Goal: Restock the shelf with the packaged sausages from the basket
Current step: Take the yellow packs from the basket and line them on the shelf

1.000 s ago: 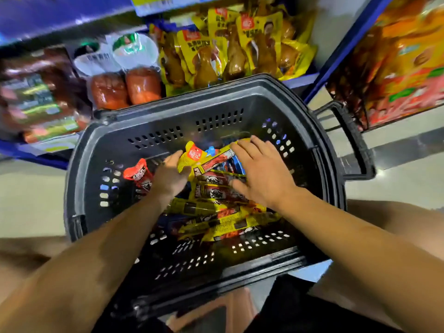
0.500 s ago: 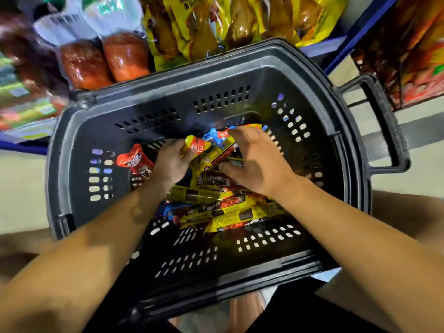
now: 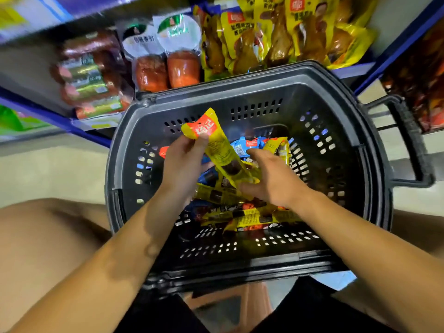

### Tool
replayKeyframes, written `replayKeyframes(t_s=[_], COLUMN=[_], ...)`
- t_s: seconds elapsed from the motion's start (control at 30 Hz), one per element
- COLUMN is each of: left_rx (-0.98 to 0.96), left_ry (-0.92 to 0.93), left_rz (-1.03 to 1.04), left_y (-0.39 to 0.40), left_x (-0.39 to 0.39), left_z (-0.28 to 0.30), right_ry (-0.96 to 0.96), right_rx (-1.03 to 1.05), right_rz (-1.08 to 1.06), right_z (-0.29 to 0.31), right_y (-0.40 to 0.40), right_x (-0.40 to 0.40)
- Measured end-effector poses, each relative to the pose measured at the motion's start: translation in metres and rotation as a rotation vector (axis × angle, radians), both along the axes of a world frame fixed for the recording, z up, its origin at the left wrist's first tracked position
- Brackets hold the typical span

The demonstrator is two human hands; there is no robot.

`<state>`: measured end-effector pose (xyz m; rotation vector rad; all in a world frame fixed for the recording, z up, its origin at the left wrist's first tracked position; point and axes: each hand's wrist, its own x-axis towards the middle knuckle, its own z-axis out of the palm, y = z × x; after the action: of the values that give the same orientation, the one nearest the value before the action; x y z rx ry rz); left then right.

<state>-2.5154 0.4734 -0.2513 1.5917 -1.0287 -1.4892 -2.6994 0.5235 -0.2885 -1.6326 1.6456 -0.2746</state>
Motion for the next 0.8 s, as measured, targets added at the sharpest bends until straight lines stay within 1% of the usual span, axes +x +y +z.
replayKeyframes(t_s=[0.07, 0.13, 0.2, 0.3, 0.33, 0.4, 0.47, 0.53, 0.6, 0.7, 0.73, 0.8], left_rx=[0.083, 0.120, 0.134, 0.160, 0.167, 0.192, 0.211, 0.181, 0.125, 0.043, 0.019, -0.037], left_ry=[0.108, 0.173, 0.177, 0.203, 0.199, 0.152, 0.056, -0.081, -0.290, -0.612, -0.679, -0.769], left_rz=[0.042, 0.084, 0.106, 0.099, 0.073, 0.006, -0.046, -0.122, -0.269, -0.534, -0.601, -0.712], left_y=[0.002, 0.001, -0.001, -0.004, -0.005, -0.005, -0.002, 0.003, 0.008, 0.014, 0.016, 0.021], left_x=[-0.002, -0.005, -0.009, -0.012, -0.013, -0.015, -0.019, -0.026, -0.033, -0.046, -0.052, -0.064], left_z=[0.007, 0.010, 0.011, 0.005, 0.000, -0.011, -0.028, -0.052, -0.081, -0.122, -0.132, -0.147], right_ry=[-0.022, -0.023, 0.007, 0.023, 0.000, -0.079, -0.151, -0.173, -0.253, -0.467, -0.514, -0.545], right_rx=[0.001, -0.009, -0.047, -0.152, -0.145, -0.045, 0.077, 0.165, 0.269, 0.439, 0.477, 0.518], right_rz=[-0.001, -0.040, -0.123, -0.157, -0.184, -0.328, -0.472, -0.538, -0.658, -0.851, -0.869, -0.870], right_z=[-0.001, 0.000, 0.004, 0.004, 0.003, 0.001, -0.001, -0.005, -0.011, -0.016, -0.015, -0.015], right_y=[0.004, 0.008, 0.013, 0.018, 0.020, 0.021, 0.022, 0.023, 0.022, 0.019, 0.018, 0.017], right_x=[0.001, 0.003, 0.002, -0.002, -0.004, -0.011, -0.019, -0.028, -0.035, -0.040, -0.040, -0.040])
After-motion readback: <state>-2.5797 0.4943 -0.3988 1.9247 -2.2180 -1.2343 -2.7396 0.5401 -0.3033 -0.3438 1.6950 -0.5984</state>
